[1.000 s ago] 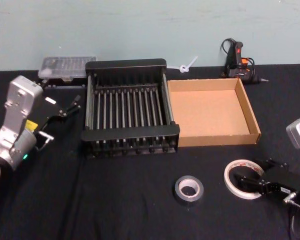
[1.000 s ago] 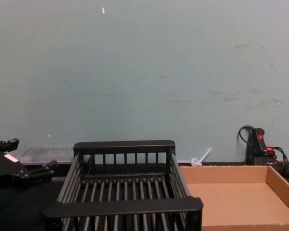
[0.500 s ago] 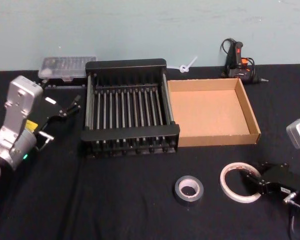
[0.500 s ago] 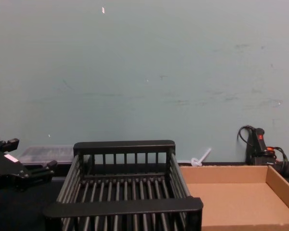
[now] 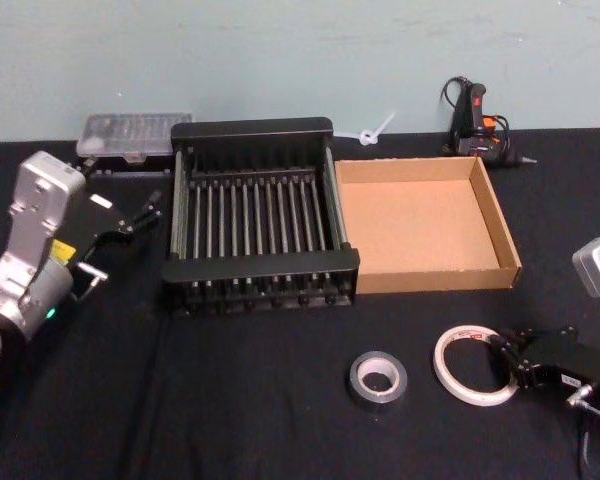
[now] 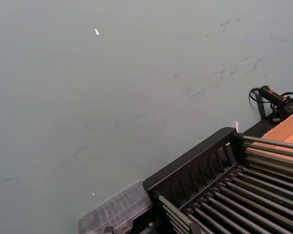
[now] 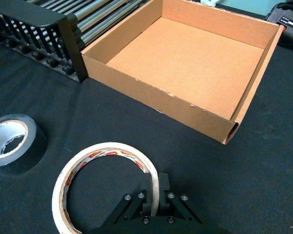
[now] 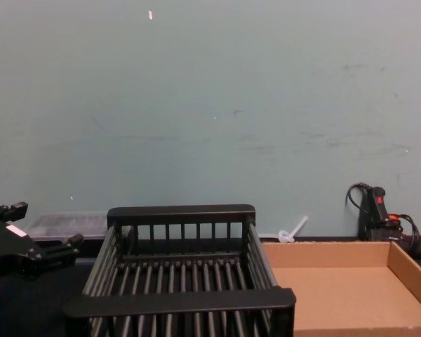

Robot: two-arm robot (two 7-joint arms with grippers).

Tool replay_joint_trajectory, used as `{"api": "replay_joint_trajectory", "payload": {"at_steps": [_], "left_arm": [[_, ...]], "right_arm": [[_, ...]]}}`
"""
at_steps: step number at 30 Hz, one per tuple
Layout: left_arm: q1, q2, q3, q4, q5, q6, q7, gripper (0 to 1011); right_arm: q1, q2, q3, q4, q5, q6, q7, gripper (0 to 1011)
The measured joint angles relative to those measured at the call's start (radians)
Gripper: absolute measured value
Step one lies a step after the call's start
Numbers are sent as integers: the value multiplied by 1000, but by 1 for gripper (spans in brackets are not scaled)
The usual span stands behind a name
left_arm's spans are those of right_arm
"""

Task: Pick up the white tape and place it into the black box , Pick up the silver tape and place it into the brown box.

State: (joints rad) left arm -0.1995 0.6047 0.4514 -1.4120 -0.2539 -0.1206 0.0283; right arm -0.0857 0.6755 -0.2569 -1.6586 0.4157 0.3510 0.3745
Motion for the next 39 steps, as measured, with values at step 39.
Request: {"api": "replay_joint_trajectory", "payload": {"at_steps": [39], "left_arm": [[0,0,0,0,0,0,0,1001]], "right_arm": [[79,-56,13,-75,35,-88,8,97]]}}
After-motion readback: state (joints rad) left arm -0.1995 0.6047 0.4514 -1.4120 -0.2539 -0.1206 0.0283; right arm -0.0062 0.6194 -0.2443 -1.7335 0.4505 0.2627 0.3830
